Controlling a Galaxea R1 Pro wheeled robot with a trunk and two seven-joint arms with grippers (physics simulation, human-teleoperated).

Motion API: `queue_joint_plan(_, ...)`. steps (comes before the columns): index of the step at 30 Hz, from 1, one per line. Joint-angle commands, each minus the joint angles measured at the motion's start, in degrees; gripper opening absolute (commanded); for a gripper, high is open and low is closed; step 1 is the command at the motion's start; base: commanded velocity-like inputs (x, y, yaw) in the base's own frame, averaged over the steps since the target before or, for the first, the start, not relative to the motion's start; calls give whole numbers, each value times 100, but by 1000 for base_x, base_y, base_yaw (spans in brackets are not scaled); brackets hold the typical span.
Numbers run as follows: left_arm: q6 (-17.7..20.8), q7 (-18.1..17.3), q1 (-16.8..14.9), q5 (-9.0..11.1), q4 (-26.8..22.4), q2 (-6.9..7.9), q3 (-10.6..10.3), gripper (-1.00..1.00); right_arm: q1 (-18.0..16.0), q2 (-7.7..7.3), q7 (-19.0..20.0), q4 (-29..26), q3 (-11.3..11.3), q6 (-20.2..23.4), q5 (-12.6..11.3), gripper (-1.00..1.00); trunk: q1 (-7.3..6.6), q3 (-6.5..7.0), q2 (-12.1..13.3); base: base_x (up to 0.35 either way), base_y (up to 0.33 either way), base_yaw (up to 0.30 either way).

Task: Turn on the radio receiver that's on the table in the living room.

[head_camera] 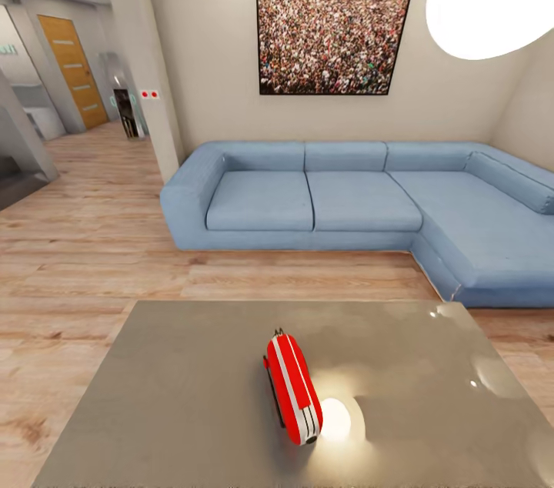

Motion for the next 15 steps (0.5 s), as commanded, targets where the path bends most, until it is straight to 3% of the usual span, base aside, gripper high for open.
queue_joint_plan(1,0,0,0,-2,0,0,0,100,0,0,0,0,0,0,0,100,0,-10,0,0,0,0)
queue_joint_plan(15,1,-3,0,1,0,0,0,100,0,0,0,0,7,3,9,100,0,-139,0,0,0,0)
